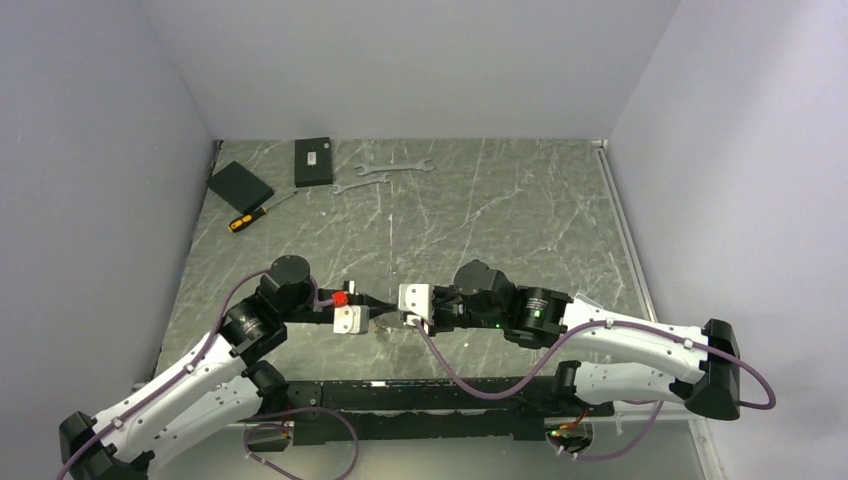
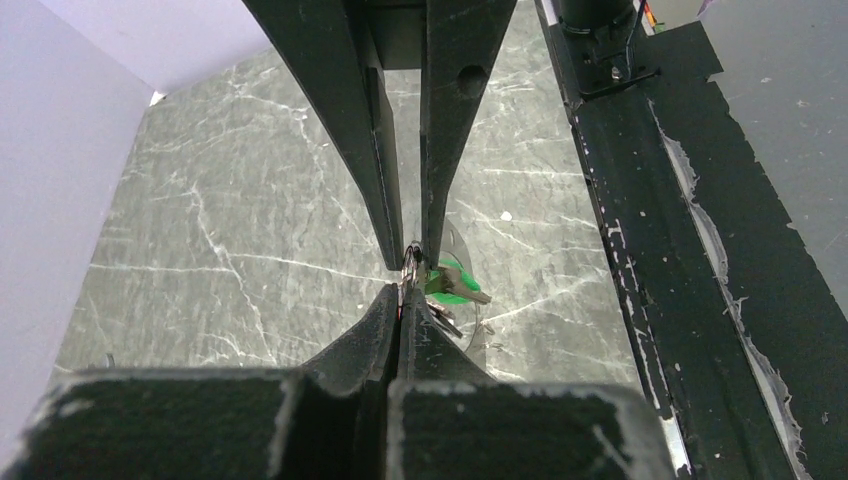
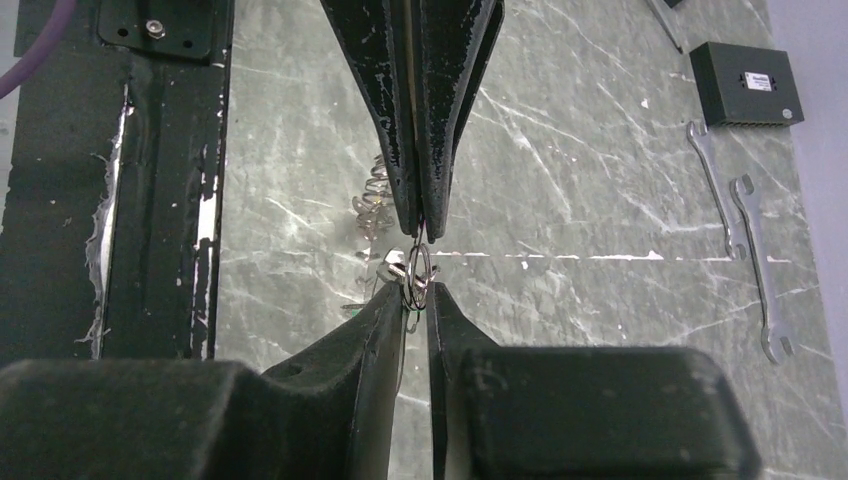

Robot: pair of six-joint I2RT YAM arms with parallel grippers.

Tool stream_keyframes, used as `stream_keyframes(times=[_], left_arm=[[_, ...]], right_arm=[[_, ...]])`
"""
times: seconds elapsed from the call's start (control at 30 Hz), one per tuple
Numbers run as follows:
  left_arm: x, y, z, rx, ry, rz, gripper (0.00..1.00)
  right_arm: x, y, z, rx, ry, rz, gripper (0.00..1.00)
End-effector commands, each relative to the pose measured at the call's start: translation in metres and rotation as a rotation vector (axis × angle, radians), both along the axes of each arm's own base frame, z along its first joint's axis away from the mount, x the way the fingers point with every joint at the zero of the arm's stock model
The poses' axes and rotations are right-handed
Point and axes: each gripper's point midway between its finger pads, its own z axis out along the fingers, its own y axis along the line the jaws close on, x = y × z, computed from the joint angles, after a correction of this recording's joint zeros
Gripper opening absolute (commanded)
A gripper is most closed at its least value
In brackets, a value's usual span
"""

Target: Put the keys on the keyring

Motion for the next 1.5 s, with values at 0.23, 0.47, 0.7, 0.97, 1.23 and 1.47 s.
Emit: stream_keyframes(times=[0.23, 0.47, 0.7, 0.97, 1.23, 1.47], left_arm=[[-0.001, -0.004, 0.012, -0.030, -0.049, -0.035, 0.00], [-0.002, -0.004, 0.008, -0.021, -0.039, -0.038, 0.00], [0.003, -0.005, -0.005, 0.031, -0.015, -0.032, 0.00], [0.014, -0.006, -0.007, 0.053, -0.024, 0.011, 0.20], [0.046, 0.011, 0.021, -0.095, -0.040, 0.289, 0.89], [0.053, 0.020, 0.019, -0.158, 0.043, 0.393, 1.00]], right_arm=[[-0.007, 0.009, 0.018, 0.037, 0.008, 0.048, 0.18], [-0.006, 0.011, 0.016, 0.025, 0.015, 0.049, 0.04], [-0.008, 0.010, 0.018, 0.013, 0.027, 0.054, 0.02], [-0.005, 0.011, 0.018, -0.008, 0.037, 0.032, 0.00], [0.051, 0.001, 0.024, 0.060, -0.059, -0.296, 0.00], [0.084, -0.007, 0.020, 0.050, -0.013, -0.516, 0.00]])
